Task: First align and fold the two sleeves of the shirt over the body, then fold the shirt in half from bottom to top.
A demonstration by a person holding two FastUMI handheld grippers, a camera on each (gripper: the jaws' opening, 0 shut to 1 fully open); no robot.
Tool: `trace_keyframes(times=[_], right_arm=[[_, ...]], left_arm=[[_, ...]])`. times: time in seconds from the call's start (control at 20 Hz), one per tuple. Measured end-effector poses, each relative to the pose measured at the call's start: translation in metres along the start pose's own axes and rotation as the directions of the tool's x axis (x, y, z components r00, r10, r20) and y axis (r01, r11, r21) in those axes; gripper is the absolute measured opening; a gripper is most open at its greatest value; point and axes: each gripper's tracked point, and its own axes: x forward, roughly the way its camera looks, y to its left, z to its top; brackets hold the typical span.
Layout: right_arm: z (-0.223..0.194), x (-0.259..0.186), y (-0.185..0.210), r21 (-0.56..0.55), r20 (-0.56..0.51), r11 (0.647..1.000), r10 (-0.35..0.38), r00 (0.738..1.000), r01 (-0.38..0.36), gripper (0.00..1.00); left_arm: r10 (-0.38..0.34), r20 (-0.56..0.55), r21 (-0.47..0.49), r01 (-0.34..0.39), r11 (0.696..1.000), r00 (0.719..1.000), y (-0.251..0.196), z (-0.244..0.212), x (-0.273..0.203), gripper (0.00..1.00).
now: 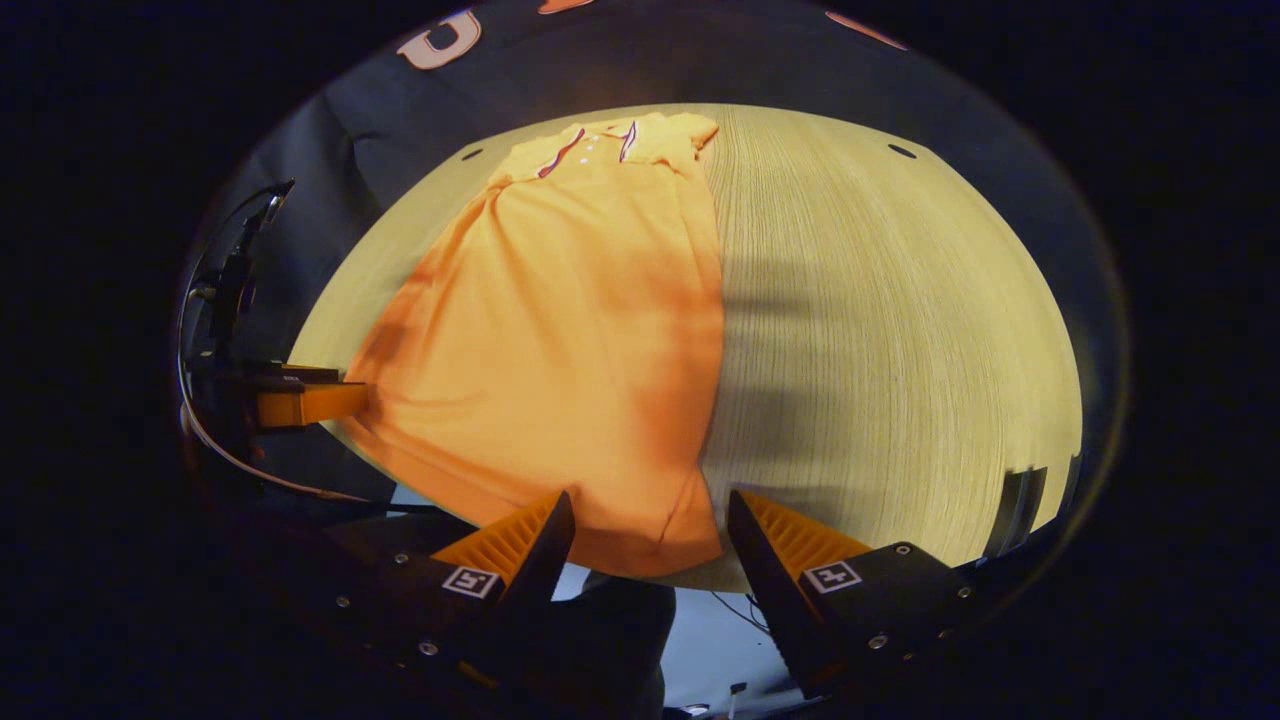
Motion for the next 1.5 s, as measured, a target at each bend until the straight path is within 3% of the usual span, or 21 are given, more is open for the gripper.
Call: trace_keyframes(times=[0.15,0.2,0.25,0.3,0.35,0.4,0.45,0.5,0.55,0.6,0.65,0.8,0.95,1.5], right_arm=[[-0.007,0.002,0.011,0.034,-0.046,0.999,0.009,0.999,-0.007,0.85],[-0.008,0.003,0.009,0.044,-0.066,0.999,0.005,0.998,-0.002,0.77],[-0.006,0.004,0.004,0.064,-0.065,0.998,-0.002,0.998,0.007,0.69],[-0.006,0.006,0.003,0.103,-0.075,0.995,0.014,0.997,-0.006,0.43],[-0.005,0.005,0.01,0.157,-0.081,0.986,0.064,0.995,-0.051,0.37],[-0.01,0.006,0.02,0.186,-0.106,0.976,0.137,0.985,-0.116,0.17],[-0.009,0.003,0.022,0.21,-0.097,0.969,0.155,0.983,-0.132,0.16],[-0.012,-0.001,0.021,0.24,-0.078,0.963,0.145,0.986,-0.122,0.16],[0.002,0.009,0.017,0.287,-0.052,0.95,0.147,0.988,-0.126,0.07],[0.003,0.011,0.029,0.306,-0.055,0.935,0.206,0.977,-0.18,0.03],[0.012,0.007,0.03,0.316,-0.031,0.933,0.191,0.981,-0.172,0.03],[0.032,-0.01,0.036,0.289,0.019,0.925,0.25,0.968,-0.245,0.04],[0.071,-0.011,0.044,0.328,0.123,0.897,0.272,0.954,-0.298,0.03],[0.175,-0.024,0.03,0.275,0.295,0.906,0.239,0.925,-0.322,0.03]], left_arm=[[-0.012,-0.022,0.023,0.012,1.0,1.0,-0.003,0.001,0.002,0.96],[-0.014,-0.03,0.029,0.015,0.999,0.999,-0.005,0.001,0.0,0.93],[-0.025,-0.028,0.044,0.026,0.999,0.999,-0.01,0.004,0.001,0.81],[-0.048,-0.02,0.051,0.049,0.998,0.999,-0.017,0.004,0.001,0.72],[-0.063,-0.02,0.05,0.064,0.997,0.998,-0.023,0.006,-0.001,0.5],[-0.07,-0.033,0.077,0.073,0.994,0.997,-0.024,0.002,0.003,0.28],[-0.096,-0.039,0.09,0.1,0.991,0.995,-0.029,0.003,0.001,0.06],[-0.117,-0.031,0.077,0.119,0.99,0.993,-0.032,0.005,-0.003,0.06],[-0.151,-0.023,0.059,0.152,0.987,0.988,-0.035,0.008,-0.007,0.06],[-0.172,-0.011,0.046,0.173,0.984,0.985,-0.037,0.012,-0.01,0.06],[-0.185,-0.003,0.045,0.185,0.982,0.983,-0.038,0.019,-0.012,0.06],[-0.2,0.046,0.073,0.196,0.978,0.979,-0.038,0.044,-0.024,0.06],[-0.233,0.085,0.06,0.229,0.972,0.969,-0.042,0.068,-0.033,0.06],[-0.272,0.246,0.096,0.256,0.962,0.93,-0.034,0.178,-0.053,0.06]])
